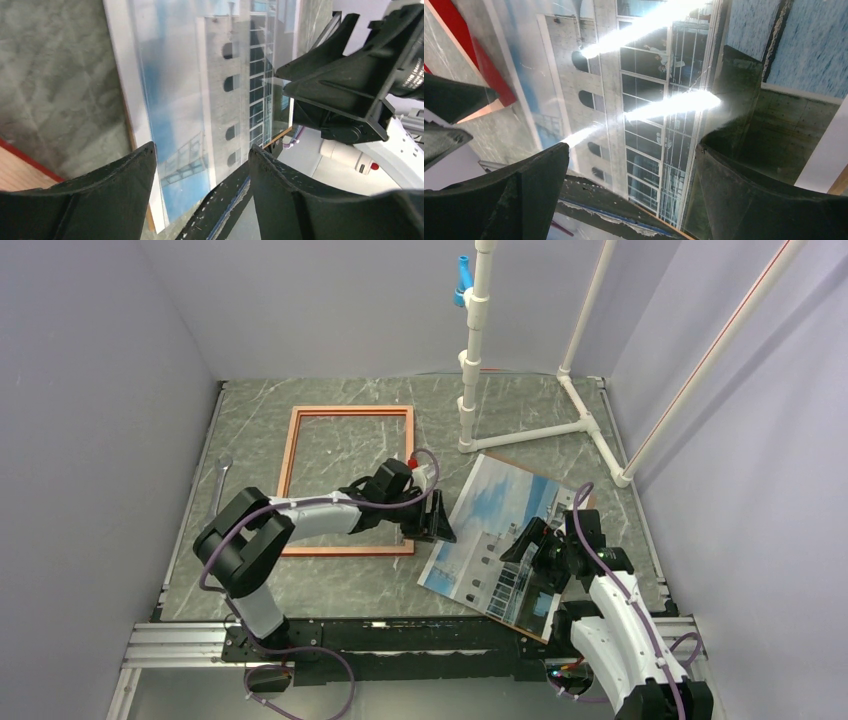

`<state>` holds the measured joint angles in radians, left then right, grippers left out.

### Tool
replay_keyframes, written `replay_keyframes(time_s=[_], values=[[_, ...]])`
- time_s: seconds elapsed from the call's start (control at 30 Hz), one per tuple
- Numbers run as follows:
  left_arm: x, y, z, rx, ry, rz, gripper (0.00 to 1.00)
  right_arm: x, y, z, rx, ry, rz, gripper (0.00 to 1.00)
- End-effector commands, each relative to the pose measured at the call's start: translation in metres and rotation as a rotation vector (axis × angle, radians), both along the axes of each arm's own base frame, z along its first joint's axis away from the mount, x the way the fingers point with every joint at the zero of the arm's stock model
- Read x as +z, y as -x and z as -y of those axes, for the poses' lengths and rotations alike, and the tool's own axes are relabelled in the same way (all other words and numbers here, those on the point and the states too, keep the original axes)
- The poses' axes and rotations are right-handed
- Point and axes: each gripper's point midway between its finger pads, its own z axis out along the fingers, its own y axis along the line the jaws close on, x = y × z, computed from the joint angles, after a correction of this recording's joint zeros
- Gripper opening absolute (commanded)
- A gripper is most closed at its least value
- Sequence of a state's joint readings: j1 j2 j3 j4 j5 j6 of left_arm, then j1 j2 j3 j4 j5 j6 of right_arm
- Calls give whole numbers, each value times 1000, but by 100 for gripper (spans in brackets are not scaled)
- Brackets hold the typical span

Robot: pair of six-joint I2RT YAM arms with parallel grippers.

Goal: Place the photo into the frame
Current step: Pick up the photo frame item at the center of the board.

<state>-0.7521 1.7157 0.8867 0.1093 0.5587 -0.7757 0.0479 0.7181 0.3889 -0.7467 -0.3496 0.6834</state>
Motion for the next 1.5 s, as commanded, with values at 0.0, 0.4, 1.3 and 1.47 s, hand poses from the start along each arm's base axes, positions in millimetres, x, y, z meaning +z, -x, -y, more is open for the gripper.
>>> replay_keyframes(time_s=[0.0, 0.4, 1.3, 1.47], values=[[37, 10, 14, -72, 31, 83, 71, -3, 9, 0, 12, 4, -39, 100], [26, 18, 20, -58, 49, 19, 63, 12, 8, -1, 22, 4, -16, 100], [14, 24, -45, 104, -72, 37, 0, 83, -3, -9, 75, -35, 150, 100], [22, 29, -82, 208, -77, 57, 0, 82, -4, -15, 111, -69, 165, 100]])
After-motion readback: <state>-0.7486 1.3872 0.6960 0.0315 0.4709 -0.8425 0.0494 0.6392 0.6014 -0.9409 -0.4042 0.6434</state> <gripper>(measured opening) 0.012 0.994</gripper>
